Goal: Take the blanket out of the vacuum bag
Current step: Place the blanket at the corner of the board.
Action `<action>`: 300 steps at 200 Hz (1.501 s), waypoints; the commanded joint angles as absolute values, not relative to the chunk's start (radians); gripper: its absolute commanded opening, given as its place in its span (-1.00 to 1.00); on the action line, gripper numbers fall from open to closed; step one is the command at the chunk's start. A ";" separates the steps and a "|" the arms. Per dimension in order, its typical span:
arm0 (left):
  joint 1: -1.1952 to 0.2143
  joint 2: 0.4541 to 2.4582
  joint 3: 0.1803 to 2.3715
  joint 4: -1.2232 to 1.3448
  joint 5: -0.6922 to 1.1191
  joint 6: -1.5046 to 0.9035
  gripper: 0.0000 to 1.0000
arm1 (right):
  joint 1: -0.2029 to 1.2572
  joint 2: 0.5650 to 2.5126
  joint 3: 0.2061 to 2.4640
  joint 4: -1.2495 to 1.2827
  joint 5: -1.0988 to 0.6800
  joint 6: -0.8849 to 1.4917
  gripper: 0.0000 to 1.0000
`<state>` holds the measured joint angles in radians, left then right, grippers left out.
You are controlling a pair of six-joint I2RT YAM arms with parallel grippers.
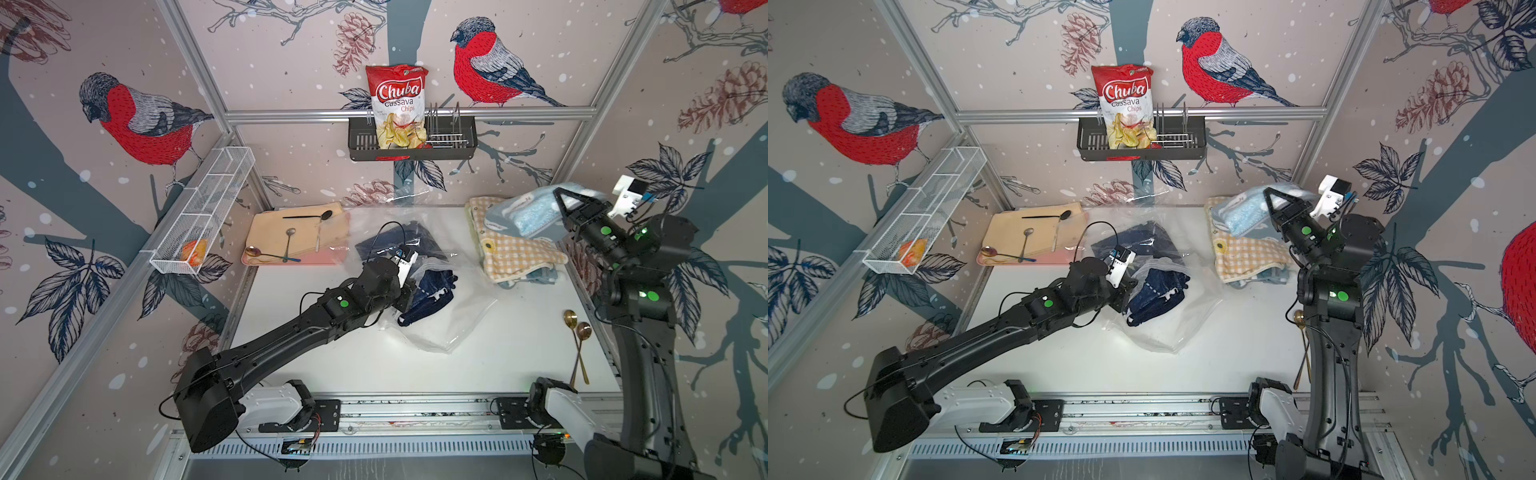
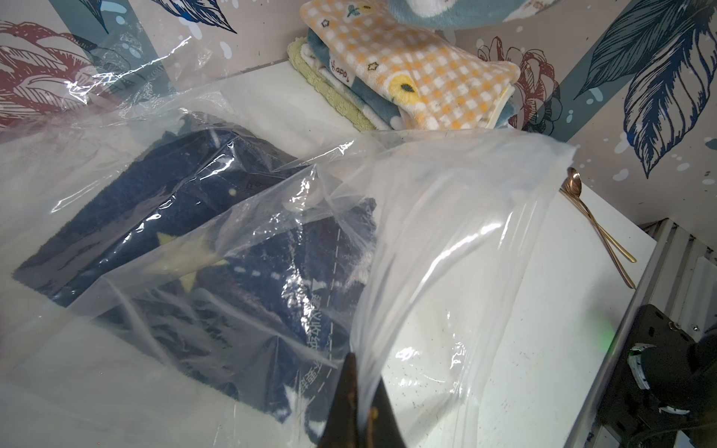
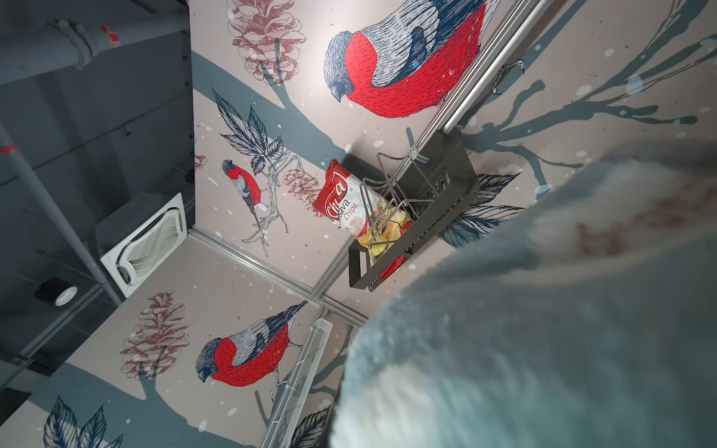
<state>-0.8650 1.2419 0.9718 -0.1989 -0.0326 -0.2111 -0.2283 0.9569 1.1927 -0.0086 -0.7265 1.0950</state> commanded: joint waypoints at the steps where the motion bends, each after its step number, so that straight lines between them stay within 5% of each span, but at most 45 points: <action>1: -0.862 1.250 0.974 -0.162 -0.037 -0.215 -0.94 | -0.271 0.963 1.159 0.079 -0.822 1.127 -1.00; 89: -0.842 1.273 0.984 -0.162 0.000 -0.219 -0.95 | -0.284 1.197 1.274 0.080 -0.786 1.099 -1.00; 152: -0.825 1.286 0.986 -0.168 0.005 -0.216 -0.94 | -0.225 1.649 1.918 -0.033 -0.736 1.051 -1.00; 226: -0.825 1.289 0.987 -0.167 0.033 -0.227 -0.94 | -0.233 1.315 0.790 0.360 -0.497 1.150 -1.00; 300: -0.825 1.262 0.985 -0.170 0.025 -0.228 -0.93 | -0.158 1.300 0.784 0.243 -0.412 1.111 -1.00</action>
